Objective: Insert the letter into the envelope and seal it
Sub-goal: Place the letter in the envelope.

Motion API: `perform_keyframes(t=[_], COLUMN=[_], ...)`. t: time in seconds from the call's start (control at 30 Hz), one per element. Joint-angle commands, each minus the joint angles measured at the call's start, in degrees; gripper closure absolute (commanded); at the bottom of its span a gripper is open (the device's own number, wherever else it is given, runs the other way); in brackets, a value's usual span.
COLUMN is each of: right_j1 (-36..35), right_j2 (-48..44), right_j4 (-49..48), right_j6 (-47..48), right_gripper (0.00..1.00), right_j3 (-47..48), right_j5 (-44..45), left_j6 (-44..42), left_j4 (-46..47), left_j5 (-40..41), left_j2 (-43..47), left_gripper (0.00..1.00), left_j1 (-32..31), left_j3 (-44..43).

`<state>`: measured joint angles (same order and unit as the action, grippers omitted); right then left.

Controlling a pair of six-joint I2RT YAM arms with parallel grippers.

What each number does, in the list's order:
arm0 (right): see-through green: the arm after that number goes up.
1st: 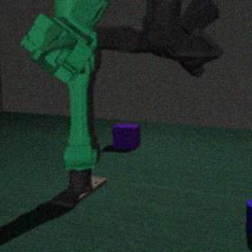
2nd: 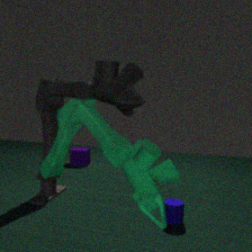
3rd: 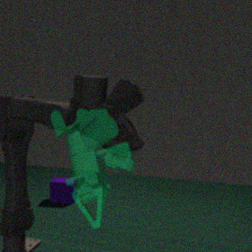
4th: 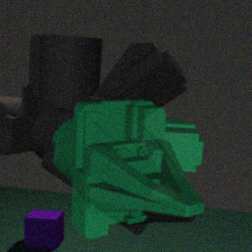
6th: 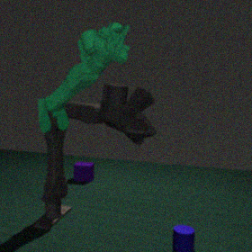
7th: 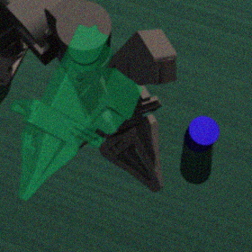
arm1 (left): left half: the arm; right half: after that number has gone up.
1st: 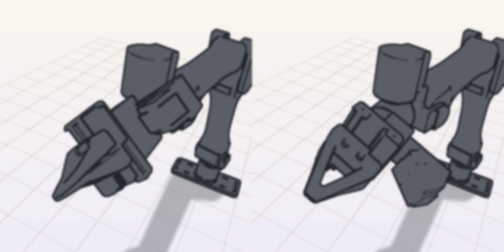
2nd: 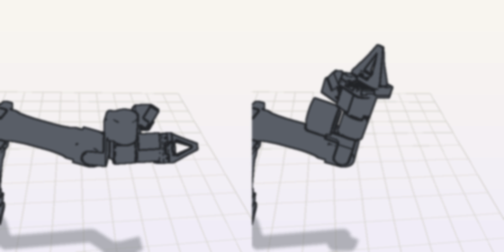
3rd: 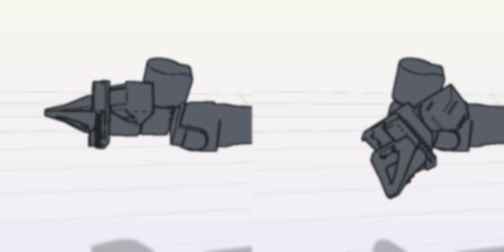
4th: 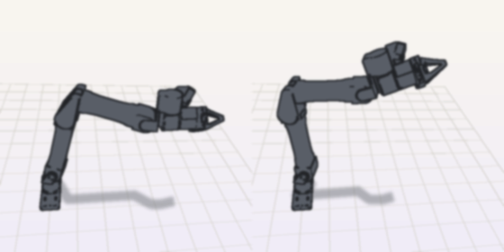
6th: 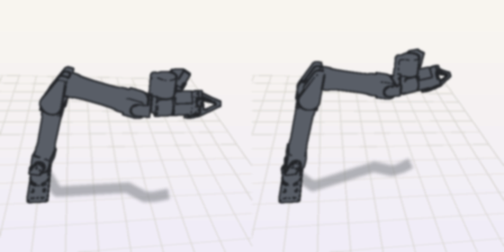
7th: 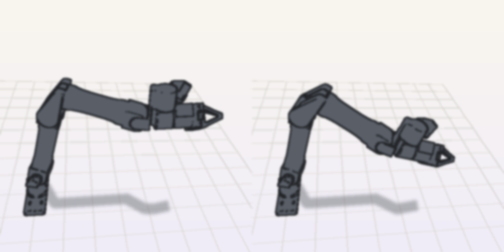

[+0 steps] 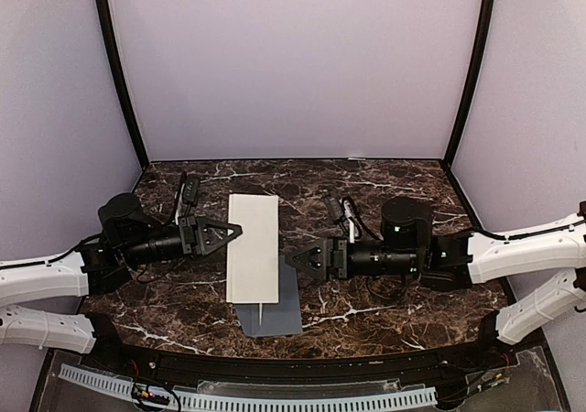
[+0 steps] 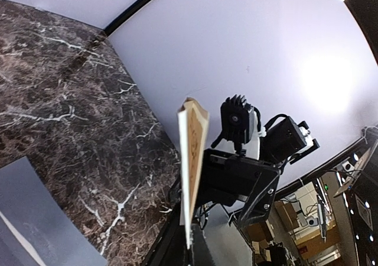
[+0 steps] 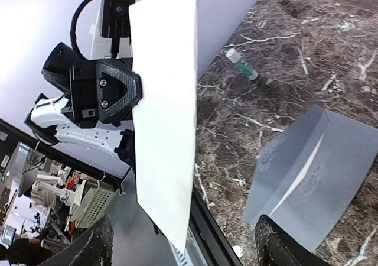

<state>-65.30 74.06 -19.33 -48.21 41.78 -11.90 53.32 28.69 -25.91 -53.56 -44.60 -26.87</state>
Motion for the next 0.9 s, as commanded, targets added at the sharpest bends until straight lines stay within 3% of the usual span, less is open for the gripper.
perform_keyframes(t=[0.0,0.13,0.3,0.6,0.77,0.87], right_j1=[-2.1,-3.6,-5.4,-6.0,-6.0,-6.0], right_j2=[1.4,3.0,4.2,4.3,3.6,2.7], right_j4=[-5.8,-9.0,-11.6,-15.3,-15.2,-15.7], right_j6=[2.9,3.1,2.8,1.0,1.0,1.0], right_gripper=[0.23,0.32,0.52,1.0,1.0,1.0], right_j3=[3.0,3.5,3.5,1.7,1.0,0.1], right_j5=[-3.4,-5.4,-6.9,-6.9,-6.0,-5.3], left_j6=[-0.9,-0.3,0.6,1.2,1.3,1.5], left_j4=[2.8,3.7,5.4,6.5,5.5,4.2], left_j5=[2.7,4.0,5.3,6.4,6.7,5.8], left_j2=[1.8,3.3,4.1,4.0,4.2,3.8], left_gripper=[1.0,1.0,1.0,1.0,1.0,0.76], left_j1=[-2.9,-3.4,-3.5,-3.6,-3.6,-3.7], left_j3=[-4.6,-5.5,-4.6,-3.7,-3.6,-4.0])
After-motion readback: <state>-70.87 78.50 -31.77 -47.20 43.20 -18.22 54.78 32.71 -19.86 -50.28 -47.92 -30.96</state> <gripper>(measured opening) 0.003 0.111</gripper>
